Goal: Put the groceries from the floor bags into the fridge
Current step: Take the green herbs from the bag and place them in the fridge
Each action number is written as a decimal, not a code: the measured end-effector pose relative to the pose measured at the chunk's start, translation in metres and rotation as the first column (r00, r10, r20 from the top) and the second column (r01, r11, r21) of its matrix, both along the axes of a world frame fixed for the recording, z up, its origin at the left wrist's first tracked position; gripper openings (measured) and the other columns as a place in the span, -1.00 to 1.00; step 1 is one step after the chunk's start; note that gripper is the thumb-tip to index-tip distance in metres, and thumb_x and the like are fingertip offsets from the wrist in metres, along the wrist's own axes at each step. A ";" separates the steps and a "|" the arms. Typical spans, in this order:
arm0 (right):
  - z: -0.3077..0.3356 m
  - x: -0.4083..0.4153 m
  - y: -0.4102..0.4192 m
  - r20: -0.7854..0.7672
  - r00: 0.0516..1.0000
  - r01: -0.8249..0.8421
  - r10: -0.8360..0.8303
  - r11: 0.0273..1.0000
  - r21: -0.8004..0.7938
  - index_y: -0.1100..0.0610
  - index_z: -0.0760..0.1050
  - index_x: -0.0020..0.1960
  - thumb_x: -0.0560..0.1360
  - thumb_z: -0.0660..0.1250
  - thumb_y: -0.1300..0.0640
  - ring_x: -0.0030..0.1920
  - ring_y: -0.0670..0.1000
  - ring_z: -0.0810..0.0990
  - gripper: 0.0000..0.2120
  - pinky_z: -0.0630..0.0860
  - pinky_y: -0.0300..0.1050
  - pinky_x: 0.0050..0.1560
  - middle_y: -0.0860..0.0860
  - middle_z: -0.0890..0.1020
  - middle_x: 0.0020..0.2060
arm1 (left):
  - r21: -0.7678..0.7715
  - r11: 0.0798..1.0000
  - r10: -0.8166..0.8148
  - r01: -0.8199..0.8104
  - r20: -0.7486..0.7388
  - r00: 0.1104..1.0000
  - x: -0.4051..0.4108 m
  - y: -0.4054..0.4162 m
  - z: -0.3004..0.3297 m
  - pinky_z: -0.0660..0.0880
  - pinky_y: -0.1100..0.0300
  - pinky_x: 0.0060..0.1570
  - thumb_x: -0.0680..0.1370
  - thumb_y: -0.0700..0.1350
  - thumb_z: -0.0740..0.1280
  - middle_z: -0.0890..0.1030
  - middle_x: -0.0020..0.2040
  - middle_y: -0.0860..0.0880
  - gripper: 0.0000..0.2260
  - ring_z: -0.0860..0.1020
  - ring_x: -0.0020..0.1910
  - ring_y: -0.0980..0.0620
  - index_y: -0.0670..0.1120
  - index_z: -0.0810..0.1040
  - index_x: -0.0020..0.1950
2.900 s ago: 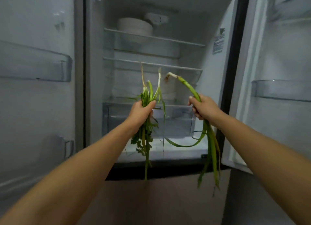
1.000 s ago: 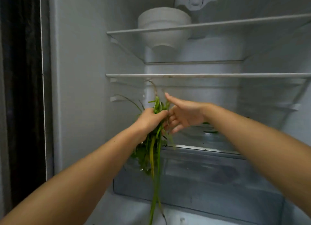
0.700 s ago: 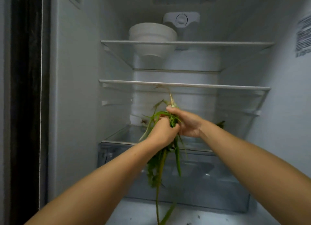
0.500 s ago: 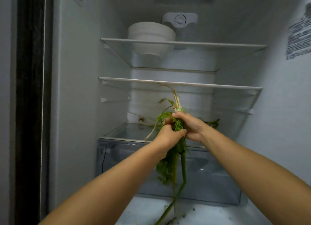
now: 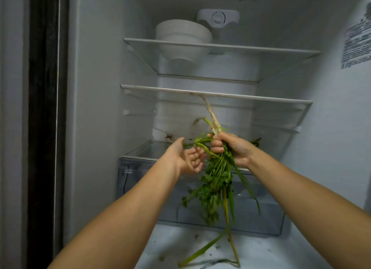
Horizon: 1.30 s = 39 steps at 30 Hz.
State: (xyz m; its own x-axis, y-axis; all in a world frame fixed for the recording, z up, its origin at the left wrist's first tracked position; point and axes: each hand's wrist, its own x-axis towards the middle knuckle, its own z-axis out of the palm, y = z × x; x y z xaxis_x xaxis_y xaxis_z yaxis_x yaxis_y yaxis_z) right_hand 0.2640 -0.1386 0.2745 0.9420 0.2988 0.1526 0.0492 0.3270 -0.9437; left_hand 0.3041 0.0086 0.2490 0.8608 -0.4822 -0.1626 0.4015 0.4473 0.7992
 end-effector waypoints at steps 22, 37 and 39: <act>-0.022 0.003 -0.002 -0.011 1.000 0.008 -0.010 0.981 -0.196 0.15 0.47 0.07 0.51 0.15 0.15 -0.61 -0.14 0.30 -0.80 0.35 -0.30 -0.60 -0.06 0.38 -0.49 | -0.310 0.664 0.748 -0.680 0.295 0.595 0.017 0.042 0.056 0.37 0.28 -0.58 0.64 -0.16 0.05 0.32 -0.43 -0.03 -0.74 0.30 -0.60 0.11 -0.08 0.40 -0.22; -0.031 0.014 0.005 0.514 0.800 0.539 -0.309 0.746 -0.391 0.08 0.33 -0.08 0.55 0.27 0.22 -0.53 -0.09 0.40 -0.88 0.37 -0.20 -0.51 0.03 0.41 -0.42 | 0.249 0.885 0.120 -0.393 0.695 0.709 -0.024 -0.018 -0.003 0.21 0.33 -0.62 0.57 -0.06 0.28 0.37 -0.54 0.05 -0.77 0.26 -0.68 0.20 -0.09 0.46 -0.26; -0.030 0.012 0.007 0.605 0.737 0.622 -0.300 0.651 -0.435 0.03 0.32 -0.05 0.52 0.28 0.21 -0.42 -0.06 0.45 -0.85 0.41 -0.13 -0.40 0.02 0.46 -0.35 | 0.237 0.875 0.144 -0.423 0.707 0.693 -0.023 -0.023 -0.008 0.23 0.31 -0.58 0.54 -0.05 0.34 0.41 -0.51 0.04 -0.82 0.31 -0.62 0.17 -0.09 0.48 -0.23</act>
State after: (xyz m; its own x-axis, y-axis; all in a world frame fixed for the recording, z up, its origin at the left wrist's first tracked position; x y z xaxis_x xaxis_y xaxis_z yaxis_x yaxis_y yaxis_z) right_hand 0.2760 -0.1321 0.2444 0.8401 0.0183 0.5421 0.4884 -0.4602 -0.7414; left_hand 0.2808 -0.0143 0.2412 0.8953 -0.2225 0.3858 -0.3778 0.0791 0.9225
